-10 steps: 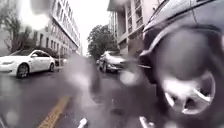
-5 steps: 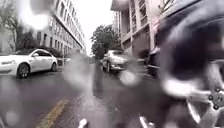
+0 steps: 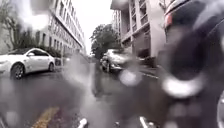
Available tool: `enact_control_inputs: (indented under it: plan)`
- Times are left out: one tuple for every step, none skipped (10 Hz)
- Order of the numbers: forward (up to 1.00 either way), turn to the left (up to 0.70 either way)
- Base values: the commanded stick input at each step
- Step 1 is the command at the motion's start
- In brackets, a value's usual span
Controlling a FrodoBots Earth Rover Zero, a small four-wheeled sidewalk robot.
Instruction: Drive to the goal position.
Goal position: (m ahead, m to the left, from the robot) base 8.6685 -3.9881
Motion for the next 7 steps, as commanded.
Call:
enact_control_inputs:
  plan:
    - [0.45,0.0]
    - [0.45,0.0]
    - [0.45,0.0]
    - [0.45,0.0]
    - [0.45,-0.16]
    - [0.45,-0.23]
    - [0.45,-0.27]
